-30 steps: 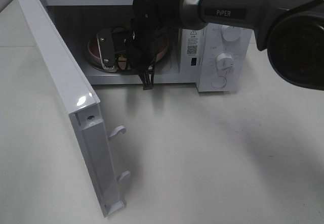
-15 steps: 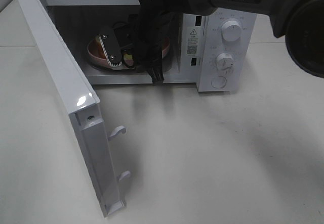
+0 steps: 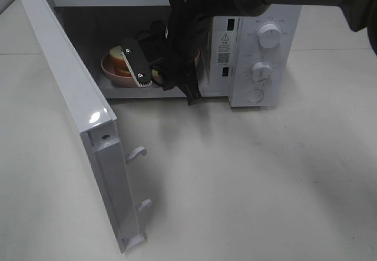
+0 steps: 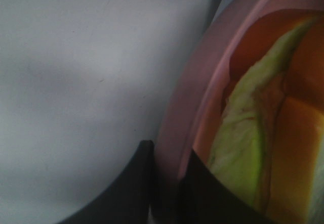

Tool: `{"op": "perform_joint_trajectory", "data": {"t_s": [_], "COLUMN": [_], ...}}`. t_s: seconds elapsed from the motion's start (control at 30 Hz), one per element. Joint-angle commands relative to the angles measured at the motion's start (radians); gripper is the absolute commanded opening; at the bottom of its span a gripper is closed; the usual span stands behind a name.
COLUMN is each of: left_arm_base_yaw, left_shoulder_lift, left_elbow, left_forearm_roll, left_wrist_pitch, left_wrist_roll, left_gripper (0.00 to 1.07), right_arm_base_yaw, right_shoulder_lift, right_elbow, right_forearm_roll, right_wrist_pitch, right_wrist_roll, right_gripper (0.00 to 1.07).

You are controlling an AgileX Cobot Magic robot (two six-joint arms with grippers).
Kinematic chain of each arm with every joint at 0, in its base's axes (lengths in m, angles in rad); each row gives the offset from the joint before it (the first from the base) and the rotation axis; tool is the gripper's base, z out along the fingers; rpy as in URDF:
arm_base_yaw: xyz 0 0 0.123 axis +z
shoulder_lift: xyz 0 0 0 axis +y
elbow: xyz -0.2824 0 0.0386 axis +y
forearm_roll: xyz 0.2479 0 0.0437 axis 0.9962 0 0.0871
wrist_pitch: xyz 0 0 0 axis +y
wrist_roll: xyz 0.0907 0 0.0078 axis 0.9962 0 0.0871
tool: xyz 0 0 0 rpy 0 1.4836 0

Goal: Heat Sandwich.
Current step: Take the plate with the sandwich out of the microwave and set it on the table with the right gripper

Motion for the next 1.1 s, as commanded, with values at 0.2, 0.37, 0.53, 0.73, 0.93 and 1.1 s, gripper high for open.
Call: {"op": "perform_joint_trajectory", "data": {"t_s": [0.2, 0.37, 0.53, 0.73, 0.93, 1.1], "left_arm_base_yaw": [0.003, 0.003, 0.003, 0.003, 0.003, 0.003], "left_shoulder_lift": [-0.025, -0.025, -0.025, -0.025, -0.025, -0.025], "left_elbow": [0.003, 0.003, 0.003, 0.003, 0.003, 0.003], "left_forearm_roll": [0.003, 0.003, 0.003, 0.003, 0.003, 0.003], "left_wrist_pitch": [-0.002, -0.002, -0.002, -0.002, -0.002, -0.002], "left_wrist_roll": [-0.001, -0.001, -0.001, -0.001, -0.001, -0.001], "left_gripper": [1.01, 1.01, 1.01, 1.01, 1.01, 1.01], "right_arm_base_yaw": [0.002, 0.004, 0.015, 0.026, 0.039, 0.045], "right_shoulder_lift": [-0.090, -0.129, -0.159, -0.196, -0.250, -0.280], "right_elbow": [0.120, 0.173, 0.214, 0.264, 0.354, 0.403], "right_forearm_roll": [0.006, 0.006, 0.000, -0.014, -0.017, -0.017], "right_wrist_pitch": [-0.074, -0.105, -0.113, -0.172, -0.250, -0.275], "right_wrist_roll": [-0.078, -0.093, -0.097, -0.098, -0.105, -0.117], "right_gripper": [0.00, 0.00, 0.00, 0.00, 0.00, 0.00]}}
